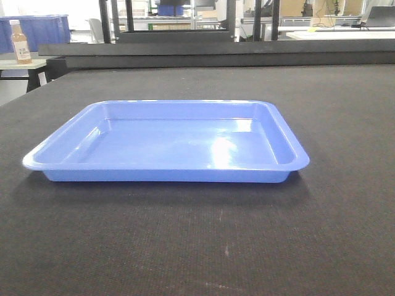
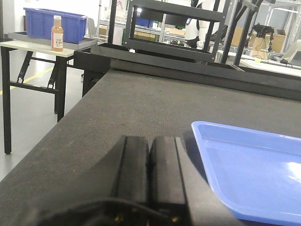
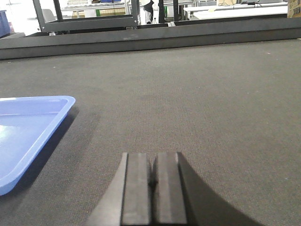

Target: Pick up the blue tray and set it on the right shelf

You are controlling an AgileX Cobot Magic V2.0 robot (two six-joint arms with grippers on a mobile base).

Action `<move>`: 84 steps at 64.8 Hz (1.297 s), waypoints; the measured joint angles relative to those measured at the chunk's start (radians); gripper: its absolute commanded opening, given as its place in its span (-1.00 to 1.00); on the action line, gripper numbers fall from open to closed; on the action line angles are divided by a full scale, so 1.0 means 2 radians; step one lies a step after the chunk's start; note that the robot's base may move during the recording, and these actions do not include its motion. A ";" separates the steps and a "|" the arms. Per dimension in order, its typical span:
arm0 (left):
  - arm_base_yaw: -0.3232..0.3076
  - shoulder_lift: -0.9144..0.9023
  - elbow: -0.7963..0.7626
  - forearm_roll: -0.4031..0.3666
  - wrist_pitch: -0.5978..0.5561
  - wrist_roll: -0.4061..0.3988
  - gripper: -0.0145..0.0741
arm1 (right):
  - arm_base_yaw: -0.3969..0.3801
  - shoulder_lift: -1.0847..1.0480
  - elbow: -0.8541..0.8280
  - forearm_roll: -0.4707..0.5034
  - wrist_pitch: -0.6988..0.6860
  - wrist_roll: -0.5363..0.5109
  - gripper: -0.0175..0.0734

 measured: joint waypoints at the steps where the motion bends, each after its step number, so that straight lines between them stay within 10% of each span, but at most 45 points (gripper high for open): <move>1: 0.000 0.000 0.000 0.000 0.000 0.000 -0.78 | 0.000 0.000 0.000 0.000 0.000 0.000 -0.49; 60: 0.000 0.000 -0.003 -0.002 -0.025 0.000 -0.78 | 0.000 0.000 -0.014 0.003 -0.037 0.000 -0.49; 74: -0.002 0.045 -0.165 0.039 0.103 0.000 -0.72 | 0.000 0.017 -0.171 0.004 0.034 0.001 -0.39; 84: -0.007 0.128 -0.278 0.044 0.185 0.001 -0.31 | 0.000 0.092 -0.254 0.004 0.084 0.001 0.18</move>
